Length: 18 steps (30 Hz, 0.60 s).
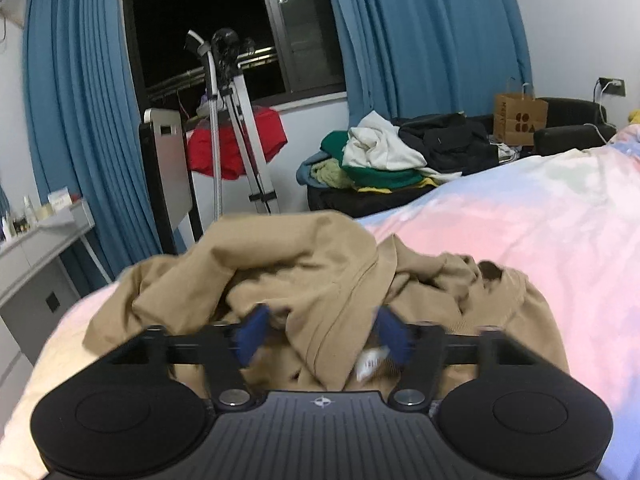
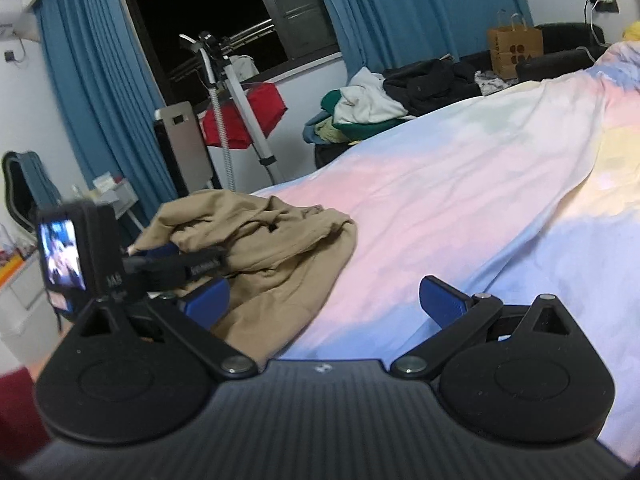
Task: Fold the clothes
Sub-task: 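Grasp the tan t-shirt fabric with the left tool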
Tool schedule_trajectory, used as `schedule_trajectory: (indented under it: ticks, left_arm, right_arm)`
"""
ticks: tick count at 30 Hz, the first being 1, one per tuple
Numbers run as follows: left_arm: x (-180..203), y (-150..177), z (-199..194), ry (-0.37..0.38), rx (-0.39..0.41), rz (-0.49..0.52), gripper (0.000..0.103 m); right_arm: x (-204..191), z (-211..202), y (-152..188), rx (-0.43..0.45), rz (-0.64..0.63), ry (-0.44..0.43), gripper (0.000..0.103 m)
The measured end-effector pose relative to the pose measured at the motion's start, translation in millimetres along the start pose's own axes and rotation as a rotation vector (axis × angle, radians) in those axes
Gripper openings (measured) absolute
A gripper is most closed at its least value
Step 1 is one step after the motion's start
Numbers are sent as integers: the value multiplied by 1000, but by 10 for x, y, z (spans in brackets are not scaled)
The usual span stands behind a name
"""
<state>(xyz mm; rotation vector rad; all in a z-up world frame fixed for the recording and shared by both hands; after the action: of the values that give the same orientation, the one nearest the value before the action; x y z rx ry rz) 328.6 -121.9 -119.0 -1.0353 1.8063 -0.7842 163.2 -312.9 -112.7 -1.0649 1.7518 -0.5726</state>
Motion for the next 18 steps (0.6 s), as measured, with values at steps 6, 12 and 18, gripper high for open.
schedule_trajectory:
  ticks: [6, 12, 18]
  left_arm:
    - [-152, -173, -376, 48, 88, -68, 16]
    - [-386, -278, -1161, 107, 175, -119, 15]
    - [-581, 7, -1998, 143, 142, -145, 15]
  right_arm:
    - [35, 105, 31, 10, 14, 34, 103]
    - [44, 22, 17, 14, 59, -17, 103]
    - [-32, -172, 15, 31, 53, -68, 99]
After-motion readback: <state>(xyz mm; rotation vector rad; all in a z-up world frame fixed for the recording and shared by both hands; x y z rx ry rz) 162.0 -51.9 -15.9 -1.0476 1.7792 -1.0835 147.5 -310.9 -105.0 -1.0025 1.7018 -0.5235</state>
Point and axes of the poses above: each gripper's, at about its wrist camera, not at the fingertips, and z roughly the way its jaws point, x to its right, y to its underside, the point moved 5 cm from there along z, roughly the way its jaws point, and after that the axes turned 9 degrees about z, right-handed, at the moved point
